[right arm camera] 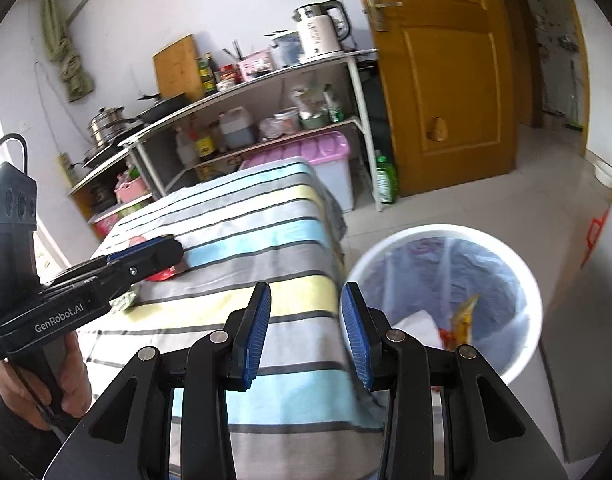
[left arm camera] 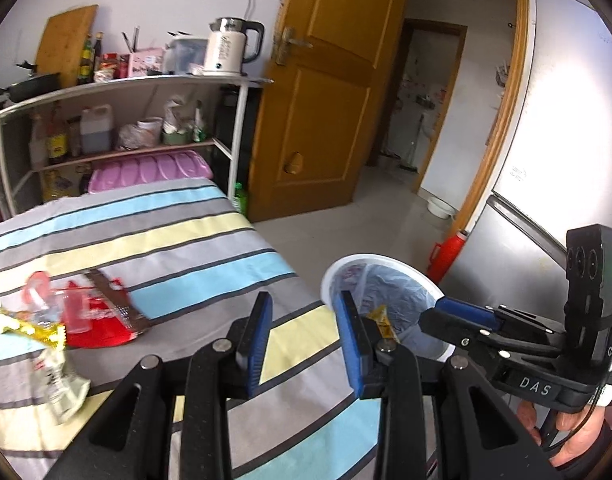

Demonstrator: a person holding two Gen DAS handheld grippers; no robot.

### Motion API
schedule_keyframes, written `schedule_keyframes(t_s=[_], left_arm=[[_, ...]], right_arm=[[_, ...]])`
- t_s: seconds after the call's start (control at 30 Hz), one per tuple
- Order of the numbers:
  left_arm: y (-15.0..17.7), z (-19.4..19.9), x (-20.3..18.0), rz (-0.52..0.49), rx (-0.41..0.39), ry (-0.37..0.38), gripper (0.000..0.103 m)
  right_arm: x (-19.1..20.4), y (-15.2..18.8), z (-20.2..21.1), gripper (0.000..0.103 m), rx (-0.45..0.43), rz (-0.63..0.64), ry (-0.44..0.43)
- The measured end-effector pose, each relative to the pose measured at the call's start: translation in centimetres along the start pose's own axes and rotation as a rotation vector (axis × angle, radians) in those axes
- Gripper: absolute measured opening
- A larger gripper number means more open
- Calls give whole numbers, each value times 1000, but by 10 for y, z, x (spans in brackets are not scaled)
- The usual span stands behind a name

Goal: Collect trash
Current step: 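Move both tools back over the trash on the table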

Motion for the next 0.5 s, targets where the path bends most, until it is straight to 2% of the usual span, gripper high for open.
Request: schedule_keyframes(t_s=[0.33, 0.5], left_arm=[[22, 49, 35, 45, -37, -104, 34], [32, 67, 56, 76, -45, -158, 34]], right_arm=[[51, 11, -2, 38, 20, 97, -59], [60, 11, -7, 38, 32, 101, -82]])
Point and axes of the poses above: each gripper's, at about its wrist camera, not at the fingertips, and z roughly against the way its jaws point, x to its left, y to its underside, the point moved 2 cm from there along -z, roughly the way its jaws point, and after that the axes turned 5 degrees about -z, right-handed, at the moved point
